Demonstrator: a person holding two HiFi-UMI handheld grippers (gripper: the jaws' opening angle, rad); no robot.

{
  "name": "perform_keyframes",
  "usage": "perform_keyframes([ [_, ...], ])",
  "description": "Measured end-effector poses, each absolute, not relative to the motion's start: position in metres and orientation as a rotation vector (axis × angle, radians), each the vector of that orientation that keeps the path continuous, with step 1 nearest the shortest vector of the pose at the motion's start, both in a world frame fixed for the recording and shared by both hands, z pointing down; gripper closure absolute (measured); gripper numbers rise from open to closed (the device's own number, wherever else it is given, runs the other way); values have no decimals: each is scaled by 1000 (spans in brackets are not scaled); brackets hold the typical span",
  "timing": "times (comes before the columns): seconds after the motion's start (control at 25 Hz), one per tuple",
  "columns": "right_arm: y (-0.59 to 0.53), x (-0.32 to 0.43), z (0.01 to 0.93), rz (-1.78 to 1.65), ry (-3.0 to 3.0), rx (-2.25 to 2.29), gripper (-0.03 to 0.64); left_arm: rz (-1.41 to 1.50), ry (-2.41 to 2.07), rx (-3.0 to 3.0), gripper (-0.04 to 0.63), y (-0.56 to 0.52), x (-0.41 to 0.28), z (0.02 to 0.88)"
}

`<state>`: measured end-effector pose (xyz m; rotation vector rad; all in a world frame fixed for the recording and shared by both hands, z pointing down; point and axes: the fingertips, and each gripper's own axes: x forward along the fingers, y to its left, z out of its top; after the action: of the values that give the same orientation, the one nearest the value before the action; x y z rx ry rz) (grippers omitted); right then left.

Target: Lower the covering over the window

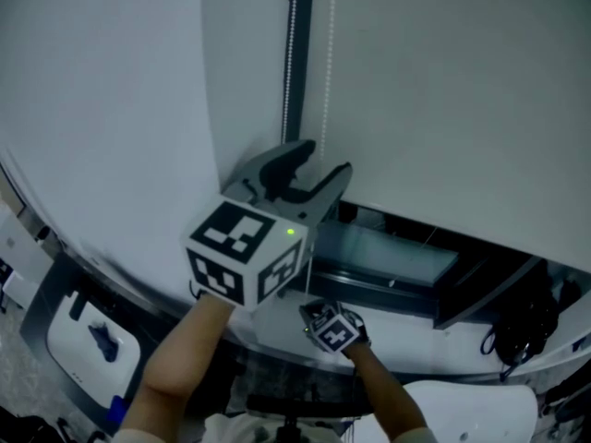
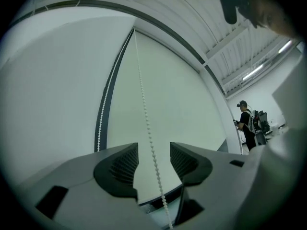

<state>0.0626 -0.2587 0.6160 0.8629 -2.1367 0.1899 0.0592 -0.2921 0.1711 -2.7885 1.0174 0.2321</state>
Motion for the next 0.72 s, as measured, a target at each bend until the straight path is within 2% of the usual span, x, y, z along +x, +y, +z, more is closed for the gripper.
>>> perform_keyframes([
  [0.36,-266,68,613,161,-2125,879,611,273,1046,-2764,381,-294,52,135],
  [0.44,-264,65,614,164,-2126,872,611,253,1076,-2766,445,-298,53,131],
  [0.52,-264,63,614,165,-2130,872,611,228,1106,-2764,549,-302,54,129],
  [0.72,-263,70,613,141,-2126,876,611,193,1129,-2659,563,-299,53,129],
])
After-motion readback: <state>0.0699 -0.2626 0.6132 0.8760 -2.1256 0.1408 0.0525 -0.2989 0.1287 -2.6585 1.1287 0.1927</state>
